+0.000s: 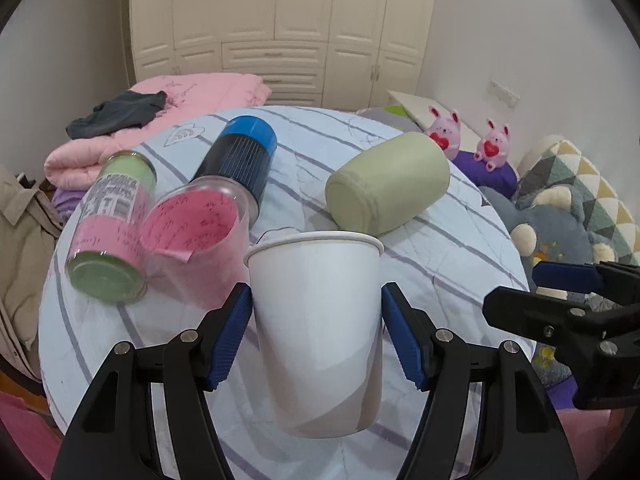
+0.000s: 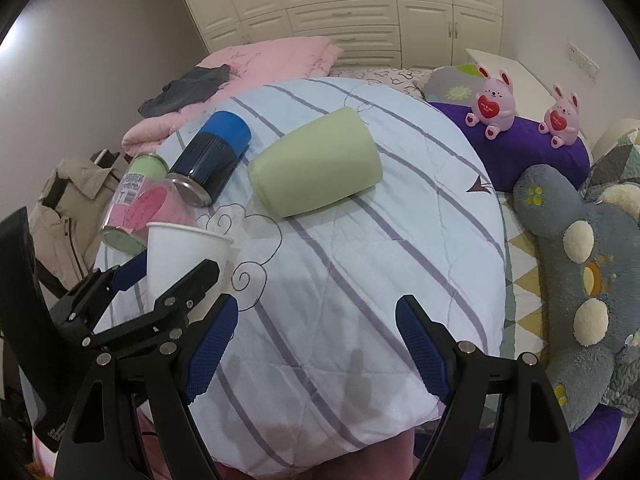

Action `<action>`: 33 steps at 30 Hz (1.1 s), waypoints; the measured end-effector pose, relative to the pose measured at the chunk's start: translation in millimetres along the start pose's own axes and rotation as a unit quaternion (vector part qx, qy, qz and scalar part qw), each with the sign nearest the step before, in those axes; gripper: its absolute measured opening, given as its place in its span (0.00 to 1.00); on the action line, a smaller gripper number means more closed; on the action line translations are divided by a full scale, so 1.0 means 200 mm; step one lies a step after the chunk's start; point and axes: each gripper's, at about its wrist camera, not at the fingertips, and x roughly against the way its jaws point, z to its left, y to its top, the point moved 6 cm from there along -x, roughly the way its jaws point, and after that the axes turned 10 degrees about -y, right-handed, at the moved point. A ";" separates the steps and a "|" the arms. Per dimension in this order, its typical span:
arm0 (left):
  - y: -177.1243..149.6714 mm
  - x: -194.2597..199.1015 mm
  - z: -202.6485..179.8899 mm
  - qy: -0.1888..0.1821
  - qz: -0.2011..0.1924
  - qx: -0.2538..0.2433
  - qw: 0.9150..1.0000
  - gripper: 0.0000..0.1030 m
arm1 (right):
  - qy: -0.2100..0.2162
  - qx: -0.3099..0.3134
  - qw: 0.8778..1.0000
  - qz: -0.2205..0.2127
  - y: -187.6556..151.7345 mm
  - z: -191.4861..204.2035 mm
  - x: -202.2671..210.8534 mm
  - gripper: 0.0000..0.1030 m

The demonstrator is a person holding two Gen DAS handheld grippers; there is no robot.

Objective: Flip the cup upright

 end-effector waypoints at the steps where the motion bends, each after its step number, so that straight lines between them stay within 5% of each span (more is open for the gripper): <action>1: 0.00 0.00 0.00 -0.001 0.001 -0.001 1.000 0.66 | -0.001 0.002 1.000 0.001 0.00 0.01 0.00 0.80; 10: -0.08 0.06 0.05 -0.016 -0.009 0.008 1.000 0.66 | 0.031 0.006 0.999 0.007 0.02 0.09 0.01 0.80; 18: 0.20 0.04 -0.05 -0.033 -0.076 -0.001 0.997 0.66 | 0.004 -0.032 0.999 -0.032 0.11 0.00 0.08 0.80; 25: 0.12 -0.03 -0.04 -0.031 -0.044 -0.010 0.999 0.67 | 0.008 -0.050 0.999 -0.019 0.14 -0.06 0.02 0.80; 33: 0.00 -0.05 -0.01 -0.032 -0.020 0.005 0.999 0.66 | 0.040 -0.037 0.999 -0.001 0.15 0.08 -0.05 0.80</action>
